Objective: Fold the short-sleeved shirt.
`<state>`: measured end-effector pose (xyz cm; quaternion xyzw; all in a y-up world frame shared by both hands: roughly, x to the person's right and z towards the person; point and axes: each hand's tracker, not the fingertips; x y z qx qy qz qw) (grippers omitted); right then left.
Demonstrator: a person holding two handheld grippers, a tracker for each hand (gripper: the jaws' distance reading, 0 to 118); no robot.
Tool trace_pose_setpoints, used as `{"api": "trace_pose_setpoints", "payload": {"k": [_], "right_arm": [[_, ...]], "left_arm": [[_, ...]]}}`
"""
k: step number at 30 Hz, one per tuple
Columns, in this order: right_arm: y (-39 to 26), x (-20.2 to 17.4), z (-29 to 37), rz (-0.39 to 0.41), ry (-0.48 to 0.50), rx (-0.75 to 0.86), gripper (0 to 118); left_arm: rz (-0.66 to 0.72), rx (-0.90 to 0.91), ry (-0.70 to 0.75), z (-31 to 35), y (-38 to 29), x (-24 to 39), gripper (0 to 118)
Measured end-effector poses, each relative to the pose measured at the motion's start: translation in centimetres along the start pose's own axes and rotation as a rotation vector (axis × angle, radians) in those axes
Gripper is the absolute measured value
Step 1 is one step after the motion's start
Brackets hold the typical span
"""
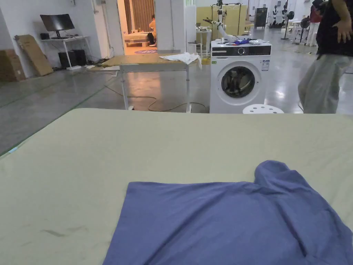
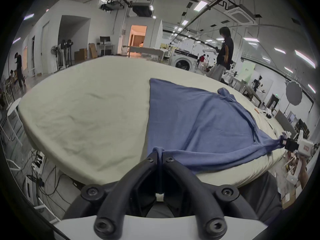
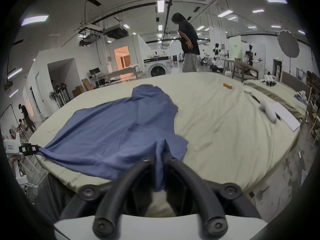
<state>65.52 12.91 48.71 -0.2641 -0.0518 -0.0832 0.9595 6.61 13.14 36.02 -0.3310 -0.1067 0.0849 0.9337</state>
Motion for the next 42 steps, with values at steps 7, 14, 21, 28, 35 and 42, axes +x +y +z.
{"api": "trace_pose_setpoints", "payload": {"k": [7, 14, 21, 28, 35, 42], "right_arm": [[-0.6, 1.2, 1.9, -0.009, -0.105, -0.003, 74], [2.5, -0.4, 6.2, -0.009, -0.082, 0.212, 74], [5.4, -5.0, 7.0, 0.046, 0.042, 0.299, 42], [6.2, -8.6, 5.7, 0.156, 0.106, 0.305, 1], [6.1, -9.3, 5.0, 0.135, 0.123, 0.300, 0], [5.0, -8.2, 4.8, 0.122, 0.114, 0.244, 0]], "left_arm": [[-0.064, 0.123, 0.035, 2.6, 0.6, -0.5, 91], [-0.133, 0.387, 0.152, 8.4, 2.5, 2.2, 91], [-0.263, 0.519, 0.120, 13.0, 3.6, 6.7, 49], [-0.324, 0.522, 0.057, 13.3, 3.7, 8.9, 0], [-0.258, 0.395, 0.064, 10.8, 3.8, 7.2, 0], [-0.139, 0.084, -0.027, 2.9, 2.1, 1.7, 76]]}}
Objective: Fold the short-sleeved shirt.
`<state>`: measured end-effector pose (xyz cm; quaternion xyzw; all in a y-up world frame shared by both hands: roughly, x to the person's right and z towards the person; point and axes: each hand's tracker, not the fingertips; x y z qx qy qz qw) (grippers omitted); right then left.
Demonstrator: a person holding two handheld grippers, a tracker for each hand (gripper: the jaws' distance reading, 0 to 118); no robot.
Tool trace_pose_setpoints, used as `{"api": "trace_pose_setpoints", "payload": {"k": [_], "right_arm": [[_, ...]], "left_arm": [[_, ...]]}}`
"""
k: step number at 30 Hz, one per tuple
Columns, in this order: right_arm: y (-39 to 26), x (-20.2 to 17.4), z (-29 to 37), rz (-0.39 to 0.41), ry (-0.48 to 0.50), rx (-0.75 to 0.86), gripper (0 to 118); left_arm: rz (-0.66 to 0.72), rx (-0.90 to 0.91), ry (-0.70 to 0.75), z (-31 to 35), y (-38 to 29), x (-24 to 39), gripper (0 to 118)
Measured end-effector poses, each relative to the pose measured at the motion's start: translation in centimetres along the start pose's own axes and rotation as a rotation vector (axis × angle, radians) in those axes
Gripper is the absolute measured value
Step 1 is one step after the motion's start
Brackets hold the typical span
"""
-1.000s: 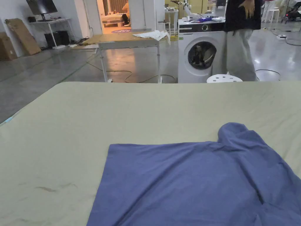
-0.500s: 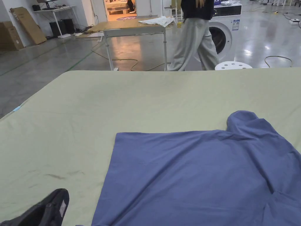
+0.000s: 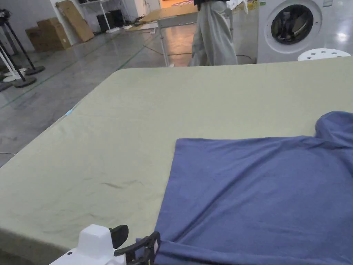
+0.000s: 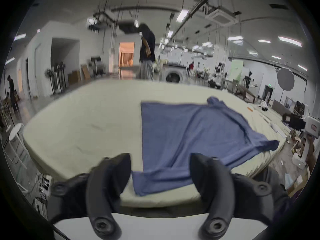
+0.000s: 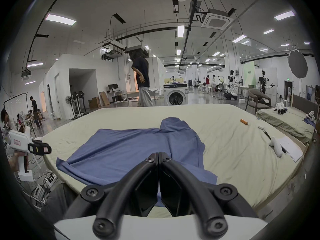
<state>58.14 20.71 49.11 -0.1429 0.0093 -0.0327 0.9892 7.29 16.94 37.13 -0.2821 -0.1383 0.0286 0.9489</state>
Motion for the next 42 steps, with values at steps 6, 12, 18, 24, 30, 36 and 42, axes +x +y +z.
{"api": "trace_pose_setpoints", "payload": {"k": [6, 12, 18, 24, 30, 36, 42], "right_arm": [[-0.8, 1.0, 0.9, -0.032, -0.039, -0.034, 0], [-1.3, 2.4, 1.9, -0.050, -0.103, -0.059, 0], [-2.1, 3.8, 2.1, -0.103, -0.155, -0.084, 0], [-5.2, 6.5, 0.0, -0.191, -0.193, -0.231, 59], [-9.0, 7.5, -2.0, -0.187, -0.208, -0.333, 65], [-9.7, 8.5, -3.9, -0.204, -0.154, -0.352, 5], [-6.5, 8.6, -3.4, -0.193, -0.130, -0.271, 3]], "left_arm": [[0.103, -0.136, 0.047, -5.5, -2.4, -2.6, 73], [0.194, -0.154, 0.062, -7.0, -3.1, -3.5, 47], [0.097, -0.187, 0.083, -7.9, -3.7, -1.6, 5], [0.058, -0.207, 0.092, -8.2, -3.8, -1.2, 5], [0.093, -0.211, 0.088, -7.9, -3.6, -0.5, 5], [0.079, -0.210, 0.098, -7.6, -3.3, 0.3, 5], [0.072, -0.148, 0.071, -5.2, -1.0, -0.2, 0]]}}
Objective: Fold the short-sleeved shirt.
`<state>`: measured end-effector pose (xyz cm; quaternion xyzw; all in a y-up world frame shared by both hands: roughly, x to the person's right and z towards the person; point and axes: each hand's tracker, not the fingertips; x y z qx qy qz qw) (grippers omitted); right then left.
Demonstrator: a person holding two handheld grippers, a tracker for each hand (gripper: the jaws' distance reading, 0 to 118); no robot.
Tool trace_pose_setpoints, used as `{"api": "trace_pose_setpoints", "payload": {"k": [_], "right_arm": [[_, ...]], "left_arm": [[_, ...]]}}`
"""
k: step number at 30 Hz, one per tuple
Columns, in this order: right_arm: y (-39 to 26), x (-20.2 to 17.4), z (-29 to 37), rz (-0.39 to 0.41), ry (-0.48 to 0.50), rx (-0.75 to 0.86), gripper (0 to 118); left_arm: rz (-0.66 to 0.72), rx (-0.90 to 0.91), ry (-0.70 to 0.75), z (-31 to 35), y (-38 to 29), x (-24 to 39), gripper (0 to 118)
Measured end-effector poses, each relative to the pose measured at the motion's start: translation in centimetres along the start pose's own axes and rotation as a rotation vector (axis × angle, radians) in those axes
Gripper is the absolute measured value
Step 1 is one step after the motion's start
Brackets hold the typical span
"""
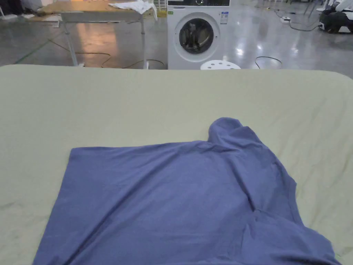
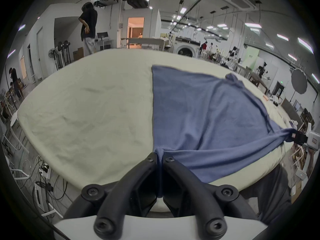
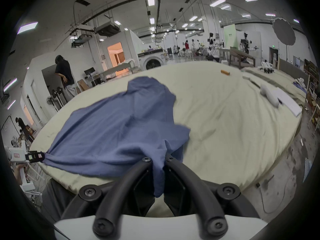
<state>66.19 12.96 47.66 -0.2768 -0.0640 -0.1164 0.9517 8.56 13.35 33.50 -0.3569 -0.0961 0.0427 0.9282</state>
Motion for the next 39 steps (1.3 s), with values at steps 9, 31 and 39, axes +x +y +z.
{"api": "trace_pose_setpoints", "payload": {"k": [9, 31, 39], "right_arm": [[12.9, -2.2, -9.9, 0.071, 0.040, 0.040, 3], [13.6, -4.0, -10.4, 0.143, 0.059, 0.096, 69], [6.8, -8.4, -0.9, 0.188, 0.151, 0.267, 15]], "left_arm": [[-0.003, 0.133, -0.030, -5.0, 13.1, 0.0, 0], [-0.093, 0.326, -0.010, -1.6, 13.9, 1.6, 84], [-0.184, 0.554, 0.050, 9.9, 7.9, 6.2, 32]]}}
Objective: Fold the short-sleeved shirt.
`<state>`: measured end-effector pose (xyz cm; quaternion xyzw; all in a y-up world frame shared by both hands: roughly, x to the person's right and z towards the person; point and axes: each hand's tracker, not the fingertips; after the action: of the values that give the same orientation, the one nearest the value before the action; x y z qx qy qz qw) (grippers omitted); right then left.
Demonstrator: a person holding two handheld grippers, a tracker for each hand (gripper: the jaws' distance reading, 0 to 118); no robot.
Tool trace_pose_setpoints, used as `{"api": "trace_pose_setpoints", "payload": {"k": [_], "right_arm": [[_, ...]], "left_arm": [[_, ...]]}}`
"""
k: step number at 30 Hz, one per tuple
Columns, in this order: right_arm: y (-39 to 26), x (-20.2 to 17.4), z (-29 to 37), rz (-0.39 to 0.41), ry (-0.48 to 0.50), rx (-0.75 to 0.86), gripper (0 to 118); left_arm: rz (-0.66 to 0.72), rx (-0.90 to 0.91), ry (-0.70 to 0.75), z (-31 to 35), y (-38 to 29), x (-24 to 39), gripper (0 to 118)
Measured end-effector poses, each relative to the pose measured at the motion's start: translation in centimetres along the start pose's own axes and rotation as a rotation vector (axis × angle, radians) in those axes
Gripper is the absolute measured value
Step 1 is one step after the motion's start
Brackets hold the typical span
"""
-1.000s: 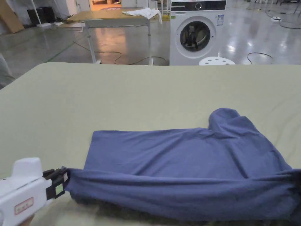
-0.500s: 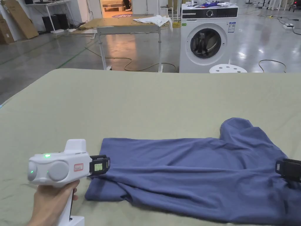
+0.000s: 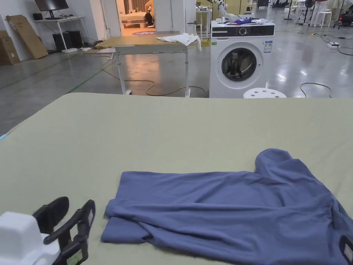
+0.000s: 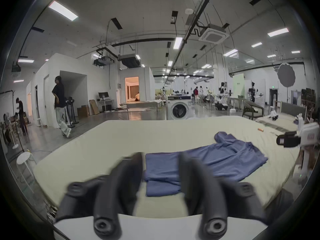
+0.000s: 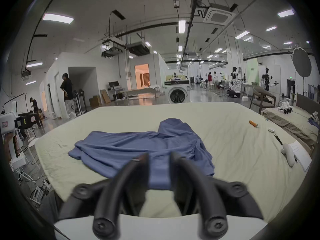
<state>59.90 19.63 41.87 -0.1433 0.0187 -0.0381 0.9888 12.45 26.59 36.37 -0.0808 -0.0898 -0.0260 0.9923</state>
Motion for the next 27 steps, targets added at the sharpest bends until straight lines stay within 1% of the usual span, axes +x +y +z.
{"api": "trace_pose_setpoints", "payload": {"k": [1, 2, 3, 4, 6, 8, 10, 13, 15, 16, 17, 19, 20, 22, 24, 27], "right_arm": [[-0.4, -0.4, 0.5, 0.003, 0.000, -0.020, 8], [-0.7, -0.9, 1.1, 0.008, -0.003, -0.031, 6], [-1.3, -1.2, 1.6, 0.013, -0.003, -0.029, 2], [-1.5, -1.7, 2.3, 0.024, -0.004, -0.014, 0], [-1.4, -2.4, 3.4, 0.052, -0.009, 0.008, 0], [-1.0, -3.0, 4.1, 0.056, -0.015, 0.025, 0], [-0.6, -3.0, 4.3, 0.050, -0.009, 0.038, 0], [-0.3, -2.7, 3.8, 0.037, -0.005, 0.045, 0], [-0.4, -2.3, 3.5, 0.016, -0.001, 0.035, 0], [-0.5, -2.2, 3.4, 0.009, 0.002, 0.031, 0], [-0.7, -2.2, 3.3, 0.002, 0.004, 0.023, 0], [-1.0, -2.1, 3.3, -0.012, 0.006, 0.001, 0], [-1.2, -1.9, 3.4, -0.022, 0.008, -0.007, 0], [-1.8, -1.6, 3.3, -0.038, 0.010, -0.029, 0], [-2.9, -0.8, 3.4, -0.040, -0.009, -0.050, 0], [-3.5, 0.1, 3.6, -0.054, -0.034, -0.086, 0]], "left_arm": [[0.034, -0.002, -0.023, 0.7, -0.1, 0.4, 16], [0.046, -0.002, -0.035, 1.4, -0.4, 0.5, 6], [0.044, -0.001, -0.031, 2.1, -0.7, 0.9, 3], [0.029, -0.005, -0.026, 2.7, -1.0, 1.2, 0], [0.001, -0.002, -0.012, 3.6, -1.3, 1.7, 0], [0.038, -0.010, -0.022, 4.1, -1.4, 1.5, 0], [0.100, -0.022, -0.041, 3.8, -1.7, 0.9, 0], [0.112, -0.070, -0.035, 2.2, -2.4, 0.4, 0], [0.157, -0.128, -0.069, 0.3, -3.1, -0.1, 0], [0.177, -0.154, -0.090, -0.9, -3.6, -0.5, 4], [0.196, -0.176, -0.105, -2.1, -4.0, -1.0, 21], [0.221, -0.265, -0.118, -5.5, -5.3, -1.8, 59], [0.232, -0.296, -0.121, -7.3, -6.0, -2.2, 64], [0.186, -0.315, -0.102, -10.6, -7.4, -2.7, 69], [0.123, -0.394, -0.062, -14.1, -8.5, -2.8, 70], [0.121, -0.500, -0.038, -19.0, -10.4, -3.5, 69]]}}
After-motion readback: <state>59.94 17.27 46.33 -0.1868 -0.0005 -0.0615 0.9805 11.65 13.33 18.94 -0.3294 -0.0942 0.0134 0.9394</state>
